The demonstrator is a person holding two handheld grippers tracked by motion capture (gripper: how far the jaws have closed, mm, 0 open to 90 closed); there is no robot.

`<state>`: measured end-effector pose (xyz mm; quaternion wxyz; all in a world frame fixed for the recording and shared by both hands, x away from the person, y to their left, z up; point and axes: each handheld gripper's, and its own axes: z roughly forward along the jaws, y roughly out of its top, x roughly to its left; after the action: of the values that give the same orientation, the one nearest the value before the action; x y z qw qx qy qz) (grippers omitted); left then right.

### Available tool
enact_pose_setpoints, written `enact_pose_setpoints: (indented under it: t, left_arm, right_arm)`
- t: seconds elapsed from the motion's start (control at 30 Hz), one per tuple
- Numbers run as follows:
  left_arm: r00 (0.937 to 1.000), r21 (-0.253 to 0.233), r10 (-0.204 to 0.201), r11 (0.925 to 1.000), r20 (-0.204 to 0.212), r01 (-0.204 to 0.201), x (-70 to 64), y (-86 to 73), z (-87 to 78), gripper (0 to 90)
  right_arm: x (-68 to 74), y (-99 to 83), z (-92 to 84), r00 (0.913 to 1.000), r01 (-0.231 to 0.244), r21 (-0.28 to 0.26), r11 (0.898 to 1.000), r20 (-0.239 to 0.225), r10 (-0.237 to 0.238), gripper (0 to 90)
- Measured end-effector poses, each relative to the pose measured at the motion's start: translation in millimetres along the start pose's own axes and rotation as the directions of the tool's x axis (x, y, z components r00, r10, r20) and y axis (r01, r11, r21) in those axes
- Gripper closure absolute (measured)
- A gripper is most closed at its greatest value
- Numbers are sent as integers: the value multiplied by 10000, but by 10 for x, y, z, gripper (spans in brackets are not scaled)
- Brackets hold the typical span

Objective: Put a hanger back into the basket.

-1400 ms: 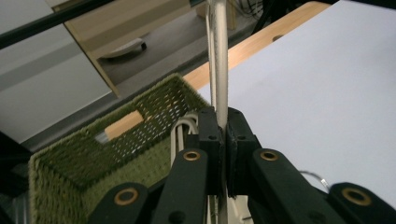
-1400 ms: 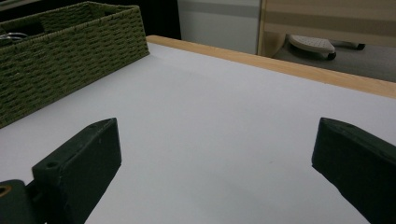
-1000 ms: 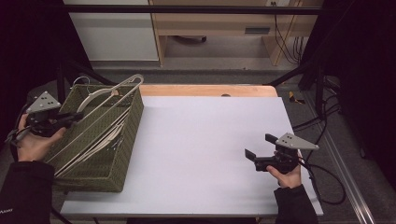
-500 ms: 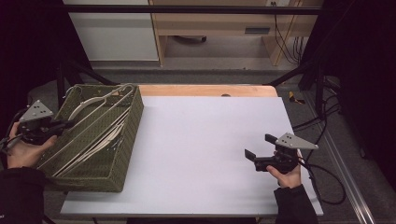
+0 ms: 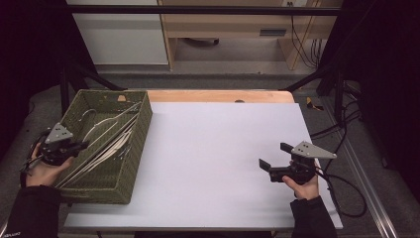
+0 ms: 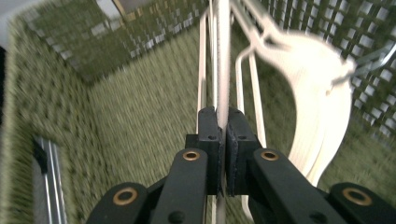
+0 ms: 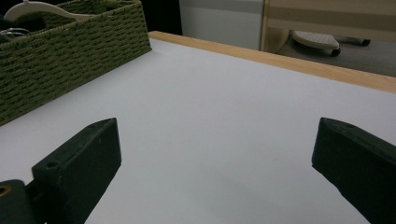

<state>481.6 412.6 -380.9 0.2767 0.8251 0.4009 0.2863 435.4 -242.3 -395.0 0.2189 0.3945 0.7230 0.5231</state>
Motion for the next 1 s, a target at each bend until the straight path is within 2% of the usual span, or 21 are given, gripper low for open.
enact_pose_setpoints:
  t: [0.07, 0.1, 0.13, 0.23, 0.3, 0.33, 0.4, 0.5, 0.53, 0.63, 0.67, 0.7, 0.73, 0.8, 0.9, 0.97, 1.0]
  left_arm:
    - [9998, 338, -70, 9994, 176, 64, 4, -15, 32, 847]
    - [9996, 280, -186, 9994, 196, 180, 3, -11, 37, 842]
    - [9991, 470, -354, 9983, 253, 342, 12, 12, 34, 840]
    - [9983, 667, -469, 9968, 339, 446, 1, 55, 33, 801]
    - [9970, 480, -535, 9976, 563, 508, -13, 86, -4, 755]
    - [9948, 172, -722, 9973, 723, 712, -31, 110, -38, 731]
    - [9927, -197, -767, 9967, 931, 788, -54, 153, -117, 678]
    - [9897, -780, -1098, 9901, 914, 1171, -91, 236, -264, 597]
    - [9886, -1047, -1253, 9855, 833, 1337, -106, 263, -313, 574]
    - [9782, -1970, -1746, 9610, 1128, 1942, -156, 337, -441, 497]
    - [9741, -2428, -1901, 9459, 1221, 2150, -201, 373, -482, 465]
    - [9727, -2644, -1915, 9389, 1309, 2204, -232, 394, -504, 427]
    - [9701, -3043, -1947, 9242, 1446, 2308, -306, 438, -533, 406]
    - [9678, -3394, -1905, 9103, 1645, 2369, -402, 492, -551, 321]
    - [9607, -3825, -1758, 8899, 2150, 2484, -579, 584, -546, 226]
    - [9534, -3967, -1650, 8811, 2526, 2576, -702, 639, -527, 161]
    - [9521, -4015, -1548, 8799, 2636, 2542, -763, 662, -515, 128]
  right_arm:
    - [3, -1, 3, 10000, -1, 10, 10000, -31, 1, 19]
    - [-2, -3, 4, 10000, 58, 14, 10000, -59, -58, 19]
    - [-2, -4, 5, 10000, 59, 43, 10000, -27, -59, 19]
    - [1, -3, 4, 10000, 36, 28, 10000, -83, -36, 20]
    - [2, 0, 2, 10000, -28, -7, 10000, -71, 28, 20]
    - [2, 0, 2, 10000, -42, -27, 10000, -55, 42, 20]
    - [2, 1, -2, 9999, -53, -37, 10000, -100, 52, 20]
    - [3, 1, -1, 9999, -66, -37, 10000, -122, 65, 20]
    - [5, 2, 0, 9998, -97, -52, 9999, -152, 96, 21]
    - [-1, 4, -9, 9998, -32, -54, 10000, -184, 31, 20]
    - [-1, 5, -12, 9998, -50, -59, 10000, -190, 49, 20]
    - [2, 8, -15, 9998, -111, -98, 9999, -185, 109, 21]
    - [4, 9, -13, 9997, -163, -160, 9997, -182, 160, 20]
    - [3, 10, -14, 9997, -168, -191, 9997, -206, 164, 20]
    - [1, 9, -15, 9997, -146, -212, 9997, -198, 142, 18]
    - [1, 11, -17, 9997, -171, -221, 9996, -204, 167, 15]
    - [0, 11, -18, 9997, -180, -227, 9996, -184, 176, 14]
